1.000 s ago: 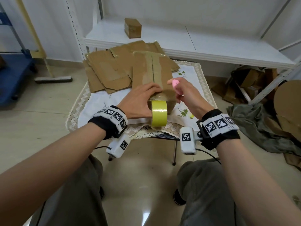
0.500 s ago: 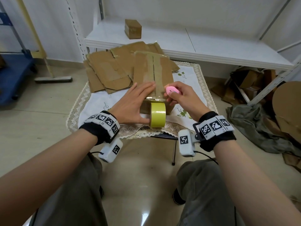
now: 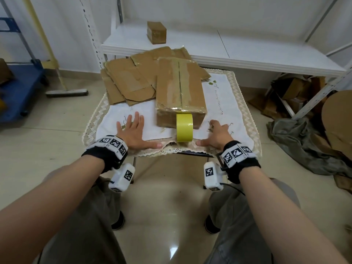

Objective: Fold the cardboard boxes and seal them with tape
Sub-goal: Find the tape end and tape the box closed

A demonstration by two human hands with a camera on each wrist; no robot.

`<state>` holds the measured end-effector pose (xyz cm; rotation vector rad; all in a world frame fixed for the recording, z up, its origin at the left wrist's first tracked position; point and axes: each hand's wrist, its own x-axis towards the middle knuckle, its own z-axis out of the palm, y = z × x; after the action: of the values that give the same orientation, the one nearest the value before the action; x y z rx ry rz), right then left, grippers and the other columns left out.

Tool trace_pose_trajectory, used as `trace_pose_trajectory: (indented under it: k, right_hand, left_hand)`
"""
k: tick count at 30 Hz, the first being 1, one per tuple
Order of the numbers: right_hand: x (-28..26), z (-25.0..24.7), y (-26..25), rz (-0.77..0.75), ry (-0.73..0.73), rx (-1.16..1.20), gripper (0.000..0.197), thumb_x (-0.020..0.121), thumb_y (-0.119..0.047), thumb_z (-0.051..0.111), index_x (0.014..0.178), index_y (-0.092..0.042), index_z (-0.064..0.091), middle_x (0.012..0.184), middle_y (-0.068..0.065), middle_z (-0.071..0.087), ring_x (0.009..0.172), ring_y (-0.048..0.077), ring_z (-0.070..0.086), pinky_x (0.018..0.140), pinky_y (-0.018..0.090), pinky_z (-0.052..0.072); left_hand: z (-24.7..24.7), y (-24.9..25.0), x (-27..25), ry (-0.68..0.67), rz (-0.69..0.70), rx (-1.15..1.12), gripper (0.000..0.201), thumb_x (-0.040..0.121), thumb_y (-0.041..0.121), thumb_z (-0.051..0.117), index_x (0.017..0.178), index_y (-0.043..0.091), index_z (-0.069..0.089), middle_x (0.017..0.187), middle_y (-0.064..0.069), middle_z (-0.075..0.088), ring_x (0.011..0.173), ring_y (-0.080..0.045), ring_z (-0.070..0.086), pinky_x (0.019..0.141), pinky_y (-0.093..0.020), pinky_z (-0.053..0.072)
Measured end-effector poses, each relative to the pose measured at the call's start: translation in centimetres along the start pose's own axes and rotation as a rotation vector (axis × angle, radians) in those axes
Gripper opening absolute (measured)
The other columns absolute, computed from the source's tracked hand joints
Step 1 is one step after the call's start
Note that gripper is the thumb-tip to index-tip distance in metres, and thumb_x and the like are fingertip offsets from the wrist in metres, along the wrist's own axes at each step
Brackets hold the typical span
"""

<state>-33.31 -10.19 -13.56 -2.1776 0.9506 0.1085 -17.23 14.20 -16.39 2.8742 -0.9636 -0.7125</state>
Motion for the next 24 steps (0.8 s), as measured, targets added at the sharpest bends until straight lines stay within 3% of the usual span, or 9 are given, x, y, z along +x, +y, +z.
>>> trace_pose_trajectory:
  k: [3,7,10,15,18,19,21,22,24]
  right_hand:
    - [0.1,-0.4,0.8,0.013,-0.017,-0.09,0.108,0.071,-0.027,0.092,0.155,-0.022,0.025,0.15,0.016,0.023,0.127,0.04,0.05,0.101,0.038,0.046]
    - [0.0,-1.5,0.7,0.025,-0.067,-0.211,0.108,0.073,-0.027,0.09,0.156,-0.022,0.021,0.15,0.016,0.025,0.129,0.041,0.047,0.083,0.036,0.046]
    - [0.0,-1.9,0.7,0.032,-0.094,-0.285,0.113,0.072,-0.029,0.091,0.158,-0.024,0.018,0.152,0.017,0.026,0.131,0.042,0.046,0.096,0.042,0.045]
    - [-0.1,-2.1,1.1,-0.001,-0.114,-0.275,0.109,0.073,-0.027,0.09,0.157,-0.027,0.021,0.149,0.015,0.03,0.098,0.031,0.056,0.08,0.033,0.047]
    - [-0.5,-2.5,1.2,-0.022,-0.126,-0.263,0.107,0.074,-0.033,0.089,0.157,-0.027,0.021,0.149,0.015,0.031,0.117,0.034,0.054,0.09,0.034,0.045]
    - [-0.4,-2.7,1.2,-0.019,-0.11,-0.231,0.101,0.077,-0.033,0.087,0.155,-0.026,0.024,0.147,0.015,0.033,0.116,0.032,0.053,0.088,0.034,0.047]
    - [-0.2,-3.3,0.9,-0.029,-0.013,-0.069,0.068,0.09,-0.029,0.073,0.145,-0.02,0.033,0.141,0.015,0.036,0.097,0.024,0.053,0.066,0.03,0.046]
    - [-0.3,-3.7,0.6,-0.047,0.058,0.047,0.049,0.095,-0.024,0.063,0.135,-0.018,0.036,0.137,0.014,0.038,0.086,0.02,0.051,0.057,0.027,0.041]
    - [-0.5,-4.2,-0.4,-0.11,0.156,0.241,0.028,0.098,-0.014,0.048,0.121,-0.019,0.033,0.125,0.009,0.041,0.072,0.013,0.044,0.052,0.025,0.036]
  left_hand:
    - [0.1,-1.1,-0.1,-0.013,0.013,0.032,0.143,0.051,0.099,0.038,0.153,0.023,-0.028,0.157,0.001,-0.039,0.149,-0.027,-0.028,0.117,-0.065,-0.009]
    - [0.7,-2.8,0.1,0.016,0.048,0.163,0.151,0.053,0.086,0.07,0.151,0.03,-0.032,0.156,0.002,-0.042,0.148,-0.029,-0.03,0.115,-0.067,-0.008]
    - [1.0,-3.9,-0.2,0.04,0.08,0.188,0.154,0.053,0.075,0.08,0.15,0.032,-0.032,0.156,0.004,-0.041,0.148,-0.026,-0.03,0.115,-0.068,-0.006]
    - [-0.3,-5.9,-0.2,-0.023,0.116,0.175,0.156,0.048,0.078,0.079,0.148,0.037,-0.033,0.154,0.009,-0.043,0.148,-0.02,-0.03,0.116,-0.069,-0.005]
    - [-2.0,-5.5,-0.6,-0.104,0.109,0.184,0.152,0.049,0.086,0.069,0.15,0.035,-0.031,0.157,0.008,-0.039,0.15,-0.02,-0.026,0.118,-0.066,-0.003]
    - [-3.0,-5.1,-0.7,-0.134,0.114,0.145,0.15,0.048,0.09,0.064,0.152,0.033,-0.028,0.159,0.007,-0.034,0.151,-0.02,-0.02,0.12,-0.063,0.0]
    - [-5.6,-3.7,-1.3,-0.13,0.185,-0.106,0.153,0.043,0.097,0.059,0.155,0.033,-0.021,0.164,0.008,-0.022,0.154,-0.016,-0.007,0.124,-0.052,0.008]
    - [-6.7,-2.8,-1.6,-0.062,0.256,-0.257,0.151,0.044,0.094,0.065,0.156,0.034,-0.016,0.165,0.01,-0.016,0.153,-0.012,-0.001,0.125,-0.046,0.011]
    - [-7.8,-0.6,-2.1,0.138,0.429,-0.391,0.136,0.058,0.067,0.082,0.158,0.037,-0.004,0.165,0.015,-0.006,0.151,-0.006,0.006,0.124,-0.037,0.013]
